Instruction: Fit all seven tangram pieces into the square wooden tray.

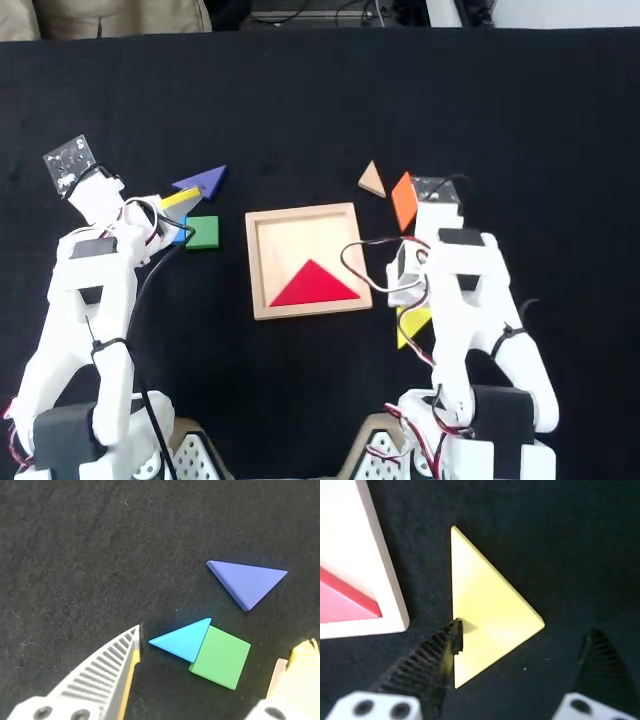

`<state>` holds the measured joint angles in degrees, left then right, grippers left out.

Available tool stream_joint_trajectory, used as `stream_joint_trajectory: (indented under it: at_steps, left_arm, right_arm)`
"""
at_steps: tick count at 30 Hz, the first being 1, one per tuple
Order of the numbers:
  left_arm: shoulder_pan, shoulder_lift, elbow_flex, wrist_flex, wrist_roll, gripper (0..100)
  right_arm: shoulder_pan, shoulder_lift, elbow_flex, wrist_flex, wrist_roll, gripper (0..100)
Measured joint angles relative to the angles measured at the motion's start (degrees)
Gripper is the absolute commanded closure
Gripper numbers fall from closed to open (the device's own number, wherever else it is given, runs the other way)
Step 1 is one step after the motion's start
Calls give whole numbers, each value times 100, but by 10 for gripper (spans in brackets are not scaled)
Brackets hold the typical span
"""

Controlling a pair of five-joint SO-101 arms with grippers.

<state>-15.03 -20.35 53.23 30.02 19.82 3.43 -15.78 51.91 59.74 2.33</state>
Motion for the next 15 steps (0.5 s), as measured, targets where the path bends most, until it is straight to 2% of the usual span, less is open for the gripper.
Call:
stream_joint_trajectory:
  at_steps: [9,15]
  left_arm:
    - [0,0,0,0,9,562]
    - [0,0,0,0,18,562]
  right_arm:
    - [-149,316,-53,-299,-44,631]
    - [-396,457,-185,26,-255,631]
